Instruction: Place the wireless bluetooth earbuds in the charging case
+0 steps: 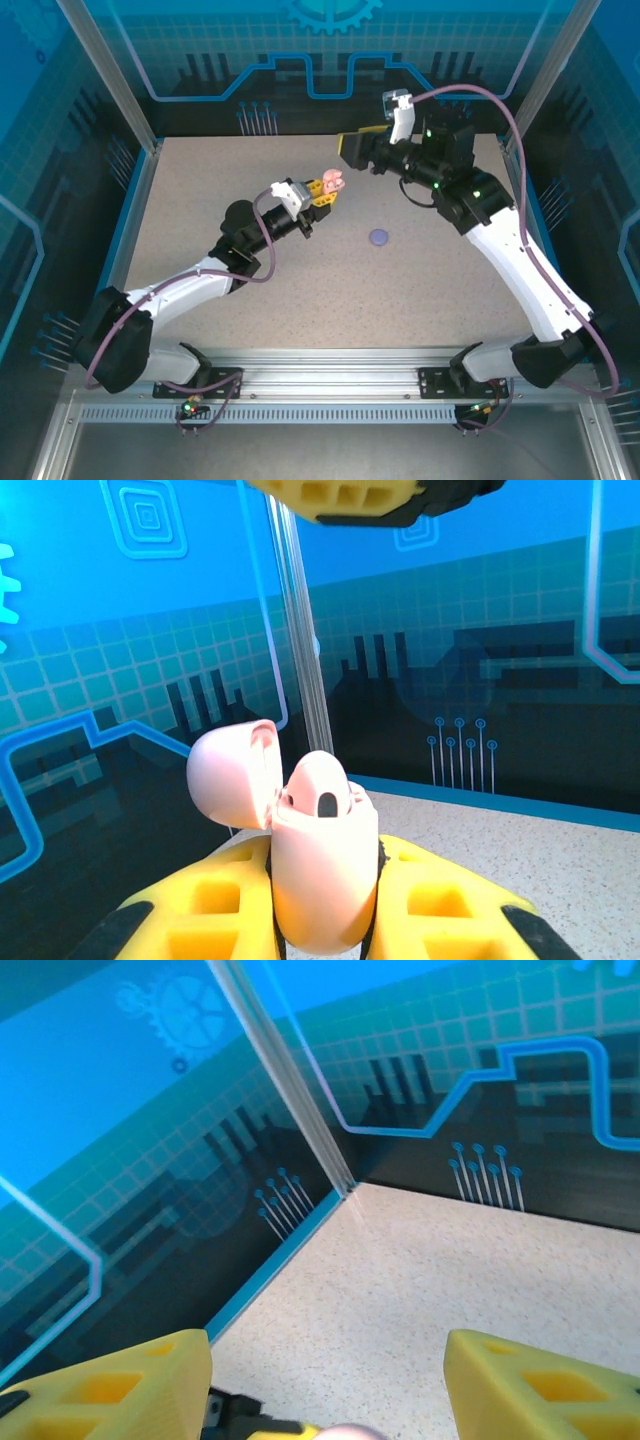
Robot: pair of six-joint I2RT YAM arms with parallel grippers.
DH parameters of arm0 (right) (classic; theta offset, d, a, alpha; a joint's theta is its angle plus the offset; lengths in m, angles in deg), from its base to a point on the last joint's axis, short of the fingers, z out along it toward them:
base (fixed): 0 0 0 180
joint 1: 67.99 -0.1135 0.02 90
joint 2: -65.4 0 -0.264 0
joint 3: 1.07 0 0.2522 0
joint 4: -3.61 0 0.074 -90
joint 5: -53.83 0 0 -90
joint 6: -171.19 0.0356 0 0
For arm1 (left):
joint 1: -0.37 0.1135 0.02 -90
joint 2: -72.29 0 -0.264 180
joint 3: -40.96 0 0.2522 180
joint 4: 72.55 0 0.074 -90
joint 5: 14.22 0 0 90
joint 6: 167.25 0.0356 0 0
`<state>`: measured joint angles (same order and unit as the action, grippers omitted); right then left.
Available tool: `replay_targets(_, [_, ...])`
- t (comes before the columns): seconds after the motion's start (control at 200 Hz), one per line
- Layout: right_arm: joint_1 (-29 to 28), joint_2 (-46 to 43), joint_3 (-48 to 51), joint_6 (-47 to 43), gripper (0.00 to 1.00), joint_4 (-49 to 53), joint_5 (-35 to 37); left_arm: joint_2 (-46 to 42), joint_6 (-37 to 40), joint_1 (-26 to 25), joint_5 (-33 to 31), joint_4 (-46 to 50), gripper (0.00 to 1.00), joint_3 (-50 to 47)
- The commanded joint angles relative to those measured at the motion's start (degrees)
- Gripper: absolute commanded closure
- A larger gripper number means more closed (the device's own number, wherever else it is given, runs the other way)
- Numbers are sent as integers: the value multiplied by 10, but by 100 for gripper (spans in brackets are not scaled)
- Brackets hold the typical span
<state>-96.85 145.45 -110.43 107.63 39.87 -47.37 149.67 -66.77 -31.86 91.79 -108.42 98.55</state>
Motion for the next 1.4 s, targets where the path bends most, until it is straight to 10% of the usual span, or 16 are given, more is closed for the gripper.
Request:
replay_targets(0.0, [25,51,-40,24,37,134,-21,2,-11,-5,-9,-27,100,-12])
replay_targets(0.775, [42,287,-281,-11,38,341,-53,12,-40,-6,9,-24,100,-37])
replay_targets(1.396, [22,295,-255,-49,39,368,-39,39,-42,-7,3,-42,100,-23])
